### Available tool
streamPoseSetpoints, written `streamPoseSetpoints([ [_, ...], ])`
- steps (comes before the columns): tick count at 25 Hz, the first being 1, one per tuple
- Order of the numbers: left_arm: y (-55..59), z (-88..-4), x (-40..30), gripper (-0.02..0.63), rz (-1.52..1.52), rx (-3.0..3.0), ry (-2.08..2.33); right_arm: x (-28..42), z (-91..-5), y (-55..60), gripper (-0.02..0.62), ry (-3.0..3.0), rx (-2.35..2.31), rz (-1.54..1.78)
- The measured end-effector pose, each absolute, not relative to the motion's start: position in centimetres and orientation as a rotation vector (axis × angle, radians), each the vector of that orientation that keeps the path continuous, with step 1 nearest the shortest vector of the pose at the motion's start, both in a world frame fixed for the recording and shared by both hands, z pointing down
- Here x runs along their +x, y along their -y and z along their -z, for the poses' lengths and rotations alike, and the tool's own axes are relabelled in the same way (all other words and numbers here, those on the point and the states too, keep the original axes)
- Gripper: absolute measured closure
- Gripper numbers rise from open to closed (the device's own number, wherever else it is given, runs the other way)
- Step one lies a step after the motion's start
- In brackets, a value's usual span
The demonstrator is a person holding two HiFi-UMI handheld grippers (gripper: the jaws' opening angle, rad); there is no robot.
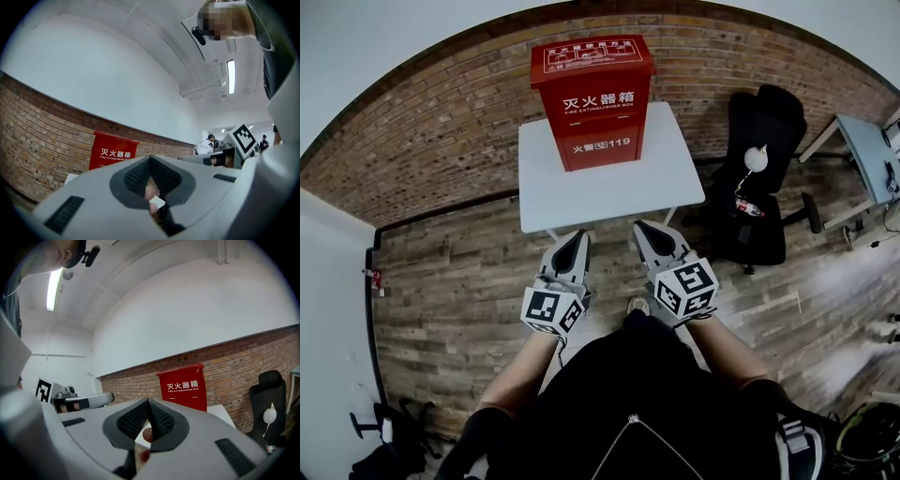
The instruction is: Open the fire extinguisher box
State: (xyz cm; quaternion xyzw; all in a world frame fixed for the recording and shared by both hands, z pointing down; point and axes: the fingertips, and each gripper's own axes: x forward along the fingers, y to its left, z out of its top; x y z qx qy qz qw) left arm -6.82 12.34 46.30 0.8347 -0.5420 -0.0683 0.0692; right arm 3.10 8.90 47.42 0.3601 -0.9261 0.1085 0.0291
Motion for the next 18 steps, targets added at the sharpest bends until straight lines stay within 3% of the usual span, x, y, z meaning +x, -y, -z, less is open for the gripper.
streamPoseSetpoints([
  [18,2.1,-46.9,-3.8,0.558,0.182,2.403,1.742,6.6,-49.0,7.2,0.577,2.884,0.923,-0.403],
])
